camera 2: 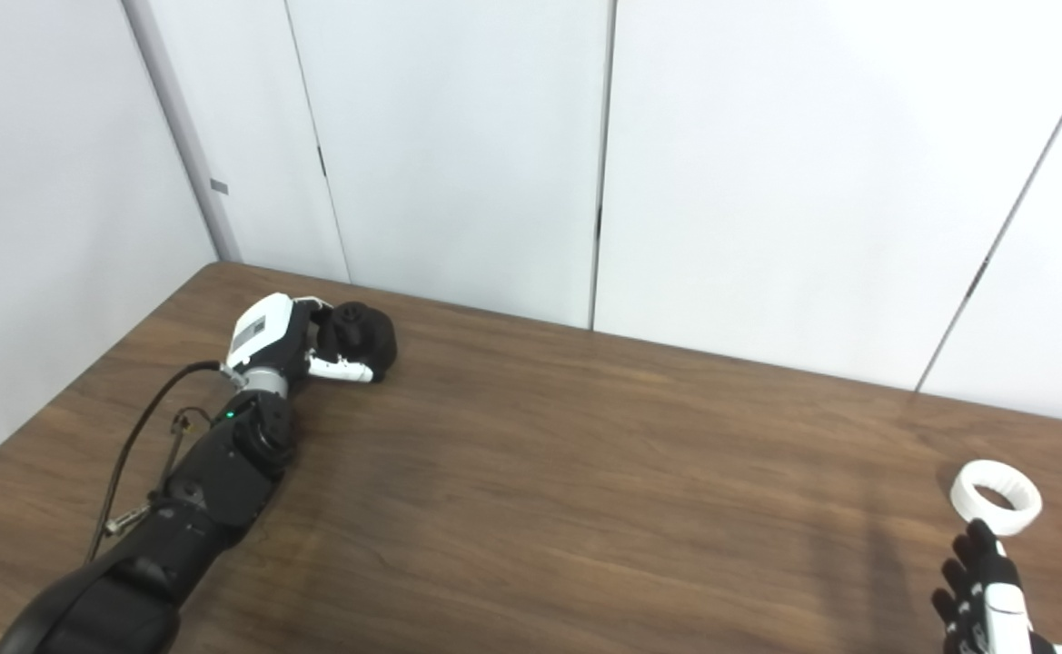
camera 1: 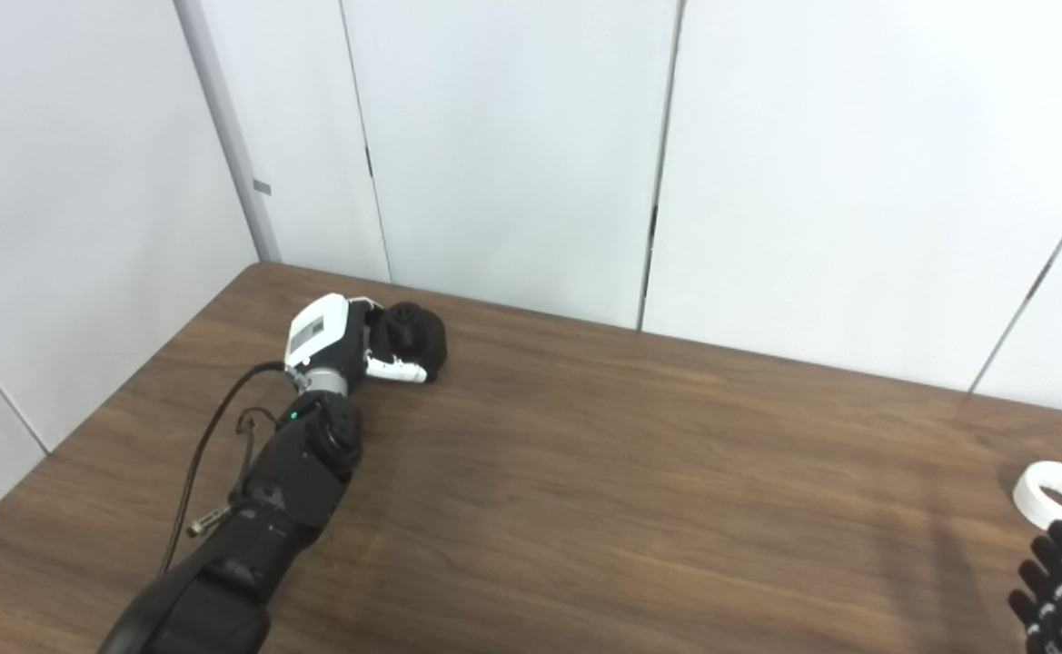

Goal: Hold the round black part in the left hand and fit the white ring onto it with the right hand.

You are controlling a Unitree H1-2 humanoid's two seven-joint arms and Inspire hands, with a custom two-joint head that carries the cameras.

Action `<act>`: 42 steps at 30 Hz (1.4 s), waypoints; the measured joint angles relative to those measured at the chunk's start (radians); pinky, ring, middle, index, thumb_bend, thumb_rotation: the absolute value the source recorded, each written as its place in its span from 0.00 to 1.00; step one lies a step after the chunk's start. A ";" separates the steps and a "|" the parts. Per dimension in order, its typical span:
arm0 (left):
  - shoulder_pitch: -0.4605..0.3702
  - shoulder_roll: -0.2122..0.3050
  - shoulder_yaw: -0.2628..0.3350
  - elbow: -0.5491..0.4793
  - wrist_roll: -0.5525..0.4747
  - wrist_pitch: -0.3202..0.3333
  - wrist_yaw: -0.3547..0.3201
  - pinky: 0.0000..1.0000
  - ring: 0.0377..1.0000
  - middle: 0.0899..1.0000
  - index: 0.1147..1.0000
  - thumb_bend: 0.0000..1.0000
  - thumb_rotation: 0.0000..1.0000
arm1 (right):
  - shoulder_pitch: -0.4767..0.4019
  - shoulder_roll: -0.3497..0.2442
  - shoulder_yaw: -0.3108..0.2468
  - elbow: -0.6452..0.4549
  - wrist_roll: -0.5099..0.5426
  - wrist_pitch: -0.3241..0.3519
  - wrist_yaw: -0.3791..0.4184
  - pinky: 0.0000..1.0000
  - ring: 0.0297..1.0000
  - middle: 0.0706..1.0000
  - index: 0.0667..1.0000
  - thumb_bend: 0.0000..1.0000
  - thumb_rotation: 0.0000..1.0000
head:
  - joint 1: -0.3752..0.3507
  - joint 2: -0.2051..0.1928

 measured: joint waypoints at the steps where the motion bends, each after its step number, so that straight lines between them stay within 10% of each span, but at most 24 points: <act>1: 0.000 0.000 0.001 0.000 -0.004 0.000 0.000 0.92 0.87 0.75 0.41 0.52 0.05 | 0.000 0.000 0.000 0.000 0.000 0.000 0.000 1.00 1.00 1.00 1.00 0.35 1.00 | -0.003 0.003; 13: 0.111 0.002 -0.018 -0.308 0.001 0.051 -0.101 0.88 0.85 0.74 0.41 0.52 0.05 | 0.001 0.000 0.010 0.000 -0.009 0.000 -0.007 1.00 1.00 1.00 1.00 0.37 1.00 | -0.078 0.034; 28: 0.235 0.004 -0.130 -0.900 0.064 0.282 -0.503 0.98 0.89 0.74 0.42 0.52 0.06 | -0.001 0.031 -0.006 0.075 -0.043 -0.020 0.041 1.00 1.00 0.99 1.00 0.50 1.00 | -0.201 0.090; 42: 0.346 -0.032 -0.293 -1.106 0.198 0.208 -0.649 1.00 0.86 0.73 0.41 0.52 0.06 | -0.006 0.040 0.025 0.094 -0.136 -0.038 0.056 1.00 0.99 0.95 1.00 0.56 1.00 | -0.319 0.149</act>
